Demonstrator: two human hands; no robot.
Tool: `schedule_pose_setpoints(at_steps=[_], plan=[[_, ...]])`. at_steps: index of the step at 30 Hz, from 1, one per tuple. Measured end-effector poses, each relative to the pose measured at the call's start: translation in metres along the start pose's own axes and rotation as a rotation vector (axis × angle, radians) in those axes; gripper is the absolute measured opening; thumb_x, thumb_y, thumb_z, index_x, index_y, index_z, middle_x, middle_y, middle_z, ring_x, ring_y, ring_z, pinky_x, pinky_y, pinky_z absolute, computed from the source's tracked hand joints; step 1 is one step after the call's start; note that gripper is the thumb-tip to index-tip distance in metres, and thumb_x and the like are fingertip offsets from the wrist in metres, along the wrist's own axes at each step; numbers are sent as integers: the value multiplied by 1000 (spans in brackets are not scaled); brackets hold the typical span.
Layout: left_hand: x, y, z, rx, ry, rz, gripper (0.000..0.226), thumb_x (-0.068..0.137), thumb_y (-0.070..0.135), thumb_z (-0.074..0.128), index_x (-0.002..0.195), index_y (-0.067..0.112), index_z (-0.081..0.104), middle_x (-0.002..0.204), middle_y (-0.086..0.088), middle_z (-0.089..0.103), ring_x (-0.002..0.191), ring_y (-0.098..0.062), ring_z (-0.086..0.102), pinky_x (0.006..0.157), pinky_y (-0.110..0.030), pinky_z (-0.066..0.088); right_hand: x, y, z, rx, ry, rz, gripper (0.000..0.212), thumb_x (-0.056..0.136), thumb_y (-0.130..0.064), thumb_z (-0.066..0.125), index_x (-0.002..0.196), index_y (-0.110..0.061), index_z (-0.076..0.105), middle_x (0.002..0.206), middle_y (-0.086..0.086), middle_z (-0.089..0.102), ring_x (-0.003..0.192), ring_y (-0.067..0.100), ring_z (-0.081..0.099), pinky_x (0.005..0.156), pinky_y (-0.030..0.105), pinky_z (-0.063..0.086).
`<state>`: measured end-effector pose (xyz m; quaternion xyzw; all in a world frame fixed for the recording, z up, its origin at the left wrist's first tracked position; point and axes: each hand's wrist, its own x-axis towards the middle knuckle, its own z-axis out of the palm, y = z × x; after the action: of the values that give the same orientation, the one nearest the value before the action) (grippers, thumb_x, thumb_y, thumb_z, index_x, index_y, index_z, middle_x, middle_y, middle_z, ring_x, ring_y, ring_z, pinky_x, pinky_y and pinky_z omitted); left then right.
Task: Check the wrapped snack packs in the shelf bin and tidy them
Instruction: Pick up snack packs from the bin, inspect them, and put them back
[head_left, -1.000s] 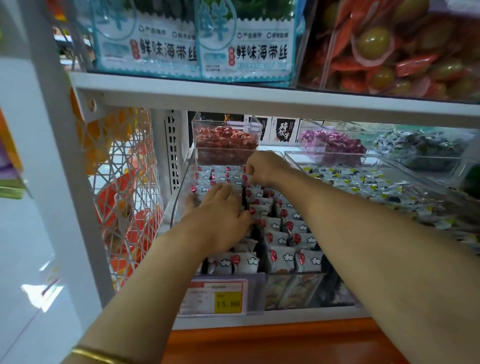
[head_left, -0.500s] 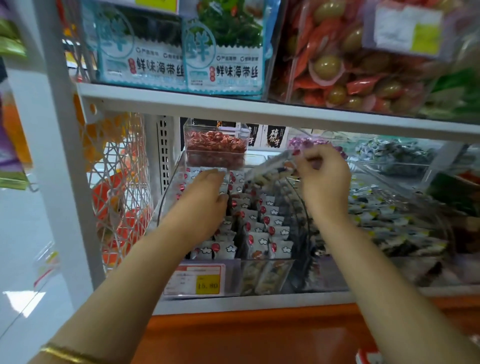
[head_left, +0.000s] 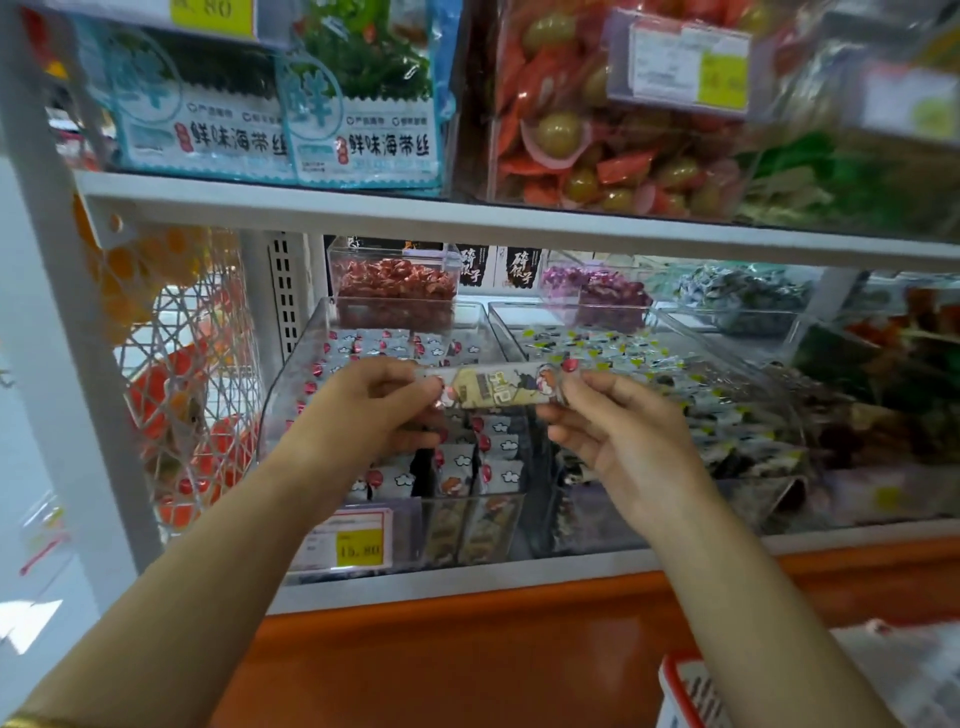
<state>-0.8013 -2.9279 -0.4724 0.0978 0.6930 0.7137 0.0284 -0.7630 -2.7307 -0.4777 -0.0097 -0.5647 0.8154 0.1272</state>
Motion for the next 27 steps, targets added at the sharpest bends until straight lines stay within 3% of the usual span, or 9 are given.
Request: schedule_pose_setpoints(at_steps=[5, 8, 13, 16, 19, 21, 24, 27], plan=[[2, -1, 2, -217, 13, -54, 12, 87, 13, 58, 78, 6, 56, 74, -8, 58, 57, -9, 64, 53, -17, 53, 1, -2, -6, 76, -63, 113, 16, 82, 8, 57, 96, 0, 62, 70, 8, 72, 66, 18, 71, 51, 19, 53], [1, 1, 2, -372, -21, -92, 3, 87, 4, 55, 88, 3, 58, 73, -7, 60, 59, -9, 65, 55, -16, 53, 3, -2, -7, 156, -46, 138, 19, 83, 8, 55, 98, -2, 60, 68, 9, 72, 63, 16, 71, 49, 19, 53], [-2, 4, 3, -444, -61, -112, 23, 84, -11, 51, 103, 1, 56, 77, -11, 69, 67, -15, 70, 57, -17, 54, 6, 1, -9, 296, -31, 150, 18, 86, 9, 50, 99, -1, 59, 69, 12, 72, 62, 17, 71, 49, 20, 54], [-2, 5, 4, -403, -54, -74, 22, 83, -13, 51, 95, 4, 57, 64, -5, 69, 65, -15, 70, 57, -17, 55, 7, 5, -9, 244, -22, 113, 17, 88, 10, 48, 97, -1, 58, 68, 11, 71, 64, 18, 71, 51, 20, 54], [-2, 4, 4, -349, -44, -47, 24, 82, -13, 53, 95, 6, 55, 67, -7, 62, 63, -16, 69, 57, -18, 55, 8, 8, -7, 190, 6, 35, 14, 89, 8, 49, 89, -3, 58, 65, 8, 69, 62, 18, 70, 52, 21, 54], [-1, 3, 3, -318, -64, -33, 24, 80, -11, 54, 96, 6, 55, 70, -8, 59, 64, -17, 69, 57, -19, 55, 8, 9, -6, 139, 7, -28, 2, 86, -7, 58, 88, -5, 58, 68, 7, 67, 61, 18, 69, 50, 23, 54], [0, 2, 0, -298, -128, -36, 16, 83, -7, 54, 91, 5, 61, 73, -7, 64, 70, -18, 69, 61, -22, 56, 8, 10, -6, -48, 24, -109, 27, 73, -32, 66, 84, -8, 58, 77, 7, 64, 62, 17, 66, 49, 23, 52], [0, 2, 0, -301, -166, -45, 7, 79, 8, 61, 85, 6, 65, 93, -13, 68, 85, -23, 67, 68, -24, 56, 8, 12, -6, -157, 40, -160, 12, 82, -15, 67, 77, -10, 58, 82, 9, 61, 64, 15, 64, 54, 23, 53]])
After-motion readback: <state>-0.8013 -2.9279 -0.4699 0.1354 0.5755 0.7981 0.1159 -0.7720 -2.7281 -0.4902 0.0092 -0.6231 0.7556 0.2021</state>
